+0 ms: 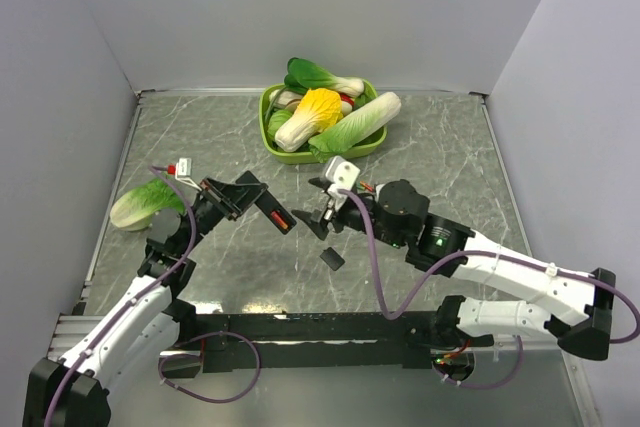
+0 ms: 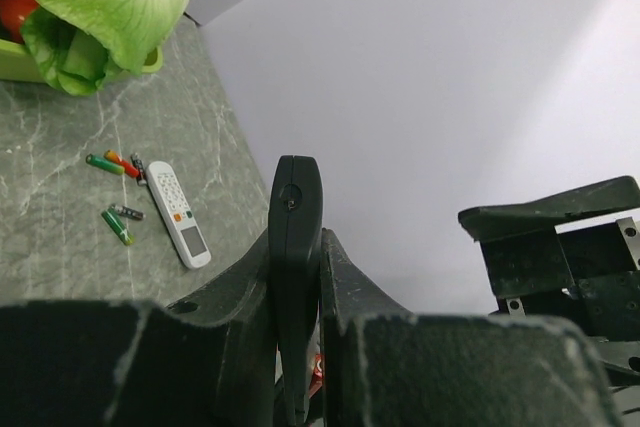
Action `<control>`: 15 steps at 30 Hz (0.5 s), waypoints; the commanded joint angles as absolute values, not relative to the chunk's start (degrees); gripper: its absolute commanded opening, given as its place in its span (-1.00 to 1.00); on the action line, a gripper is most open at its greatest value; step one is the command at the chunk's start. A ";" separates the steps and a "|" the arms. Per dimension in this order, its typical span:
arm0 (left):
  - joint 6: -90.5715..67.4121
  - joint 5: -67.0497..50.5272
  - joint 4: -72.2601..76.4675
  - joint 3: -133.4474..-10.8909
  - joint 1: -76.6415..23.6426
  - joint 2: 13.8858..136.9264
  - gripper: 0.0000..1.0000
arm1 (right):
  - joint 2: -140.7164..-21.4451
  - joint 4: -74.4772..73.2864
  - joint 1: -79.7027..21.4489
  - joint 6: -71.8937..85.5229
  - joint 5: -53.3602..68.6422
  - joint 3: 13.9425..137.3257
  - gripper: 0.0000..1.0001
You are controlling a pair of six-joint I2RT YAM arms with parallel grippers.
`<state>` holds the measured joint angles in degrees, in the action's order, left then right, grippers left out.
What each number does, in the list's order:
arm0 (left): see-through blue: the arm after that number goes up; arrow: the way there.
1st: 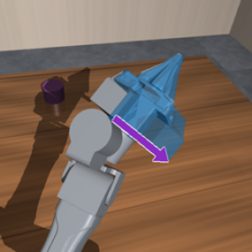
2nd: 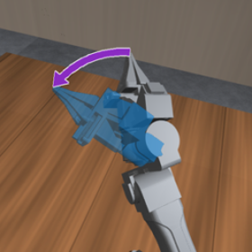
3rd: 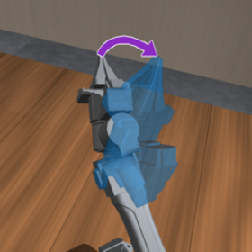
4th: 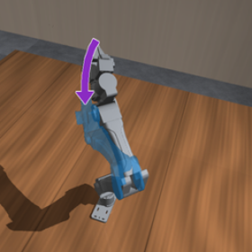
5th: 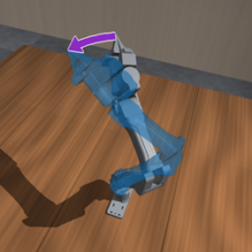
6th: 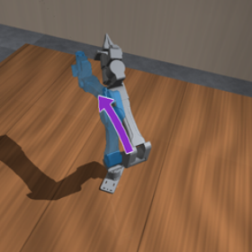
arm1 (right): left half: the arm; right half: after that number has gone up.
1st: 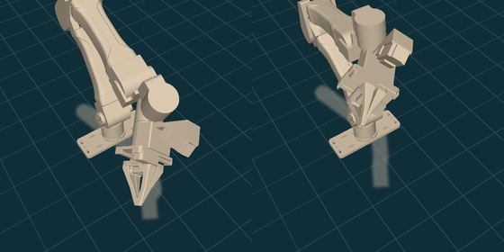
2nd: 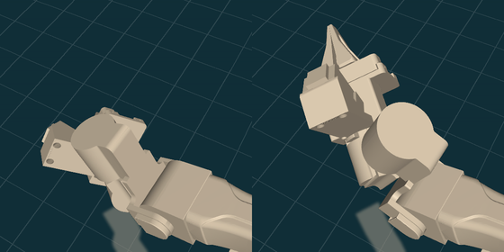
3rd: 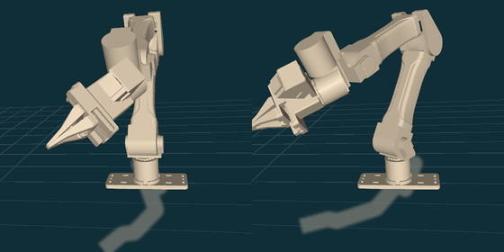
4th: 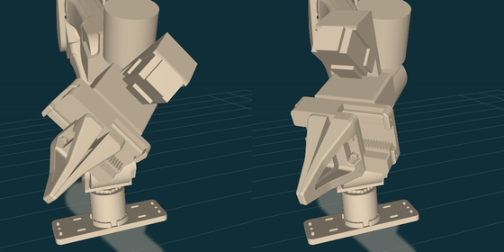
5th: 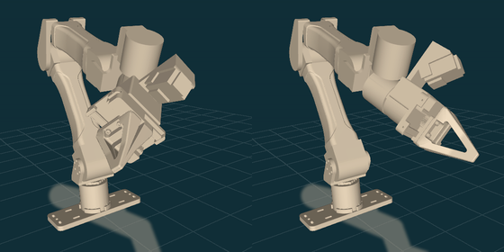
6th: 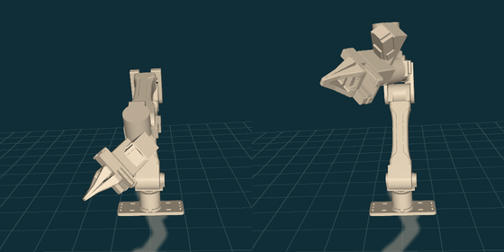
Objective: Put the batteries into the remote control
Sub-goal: Load the battery into the remote control.
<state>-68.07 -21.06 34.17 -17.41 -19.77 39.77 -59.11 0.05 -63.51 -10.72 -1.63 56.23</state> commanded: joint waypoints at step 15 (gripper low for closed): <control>-63.55 -29.71 25.85 -27.33 -19.95 42.54 -0.97 | -59.41 0.62 -58.98 -32.86 26.71 54.14 0.68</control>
